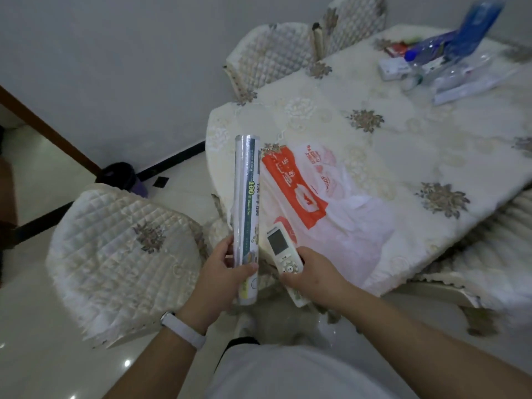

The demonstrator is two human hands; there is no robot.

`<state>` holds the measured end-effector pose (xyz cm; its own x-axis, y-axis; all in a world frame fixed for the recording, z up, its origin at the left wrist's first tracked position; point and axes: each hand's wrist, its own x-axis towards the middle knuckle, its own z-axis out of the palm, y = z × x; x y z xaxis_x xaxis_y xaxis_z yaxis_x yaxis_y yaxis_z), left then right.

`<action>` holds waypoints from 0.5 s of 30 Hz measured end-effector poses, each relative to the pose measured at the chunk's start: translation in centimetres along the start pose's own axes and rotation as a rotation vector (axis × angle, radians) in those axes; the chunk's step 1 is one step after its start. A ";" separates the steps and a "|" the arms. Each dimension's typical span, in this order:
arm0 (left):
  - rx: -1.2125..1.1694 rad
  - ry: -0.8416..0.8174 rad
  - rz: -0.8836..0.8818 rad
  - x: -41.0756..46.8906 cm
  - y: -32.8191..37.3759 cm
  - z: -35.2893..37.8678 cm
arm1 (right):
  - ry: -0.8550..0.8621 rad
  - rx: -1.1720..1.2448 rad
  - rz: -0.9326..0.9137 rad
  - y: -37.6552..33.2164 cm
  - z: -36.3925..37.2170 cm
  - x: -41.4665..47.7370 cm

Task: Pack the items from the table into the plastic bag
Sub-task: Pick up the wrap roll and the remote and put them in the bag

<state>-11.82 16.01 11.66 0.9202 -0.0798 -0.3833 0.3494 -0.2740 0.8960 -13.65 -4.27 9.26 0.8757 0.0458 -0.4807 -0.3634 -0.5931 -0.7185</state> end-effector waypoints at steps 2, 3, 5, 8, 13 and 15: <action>0.011 -0.056 0.008 1.9 -0.3 -1.2 | 0.026 0.010 0.044 -0.3 1.3 0.8; 0.014 -0.084 0.009 2.8 -0.4 -1.8 | 0.041 0.023 0.071 -0.4 2.0 1.2; 0.017 -0.136 0.005 4.3 -0.7 -3.2 | 0.076 0.072 0.135 -0.9 3.4 2.0; 0.064 -0.208 0.021 6.7 -1.1 -5.4 | 0.139 0.138 0.233 -1.5 5.4 3.6; 0.177 -0.360 0.054 10.1 -2.7 -9.1 | 0.337 0.312 0.408 -2.6 8.1 6.1; 0.212 -0.436 0.057 11.0 -3.1 -10.8 | 0.459 0.352 0.424 -3.3 8.4 6.8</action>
<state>-0.93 26.33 7.08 0.7616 -0.4819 -0.4332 0.2150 -0.4428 0.8705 -9.16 4.74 4.16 0.6537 -0.5195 -0.5502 -0.7153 -0.1869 -0.6734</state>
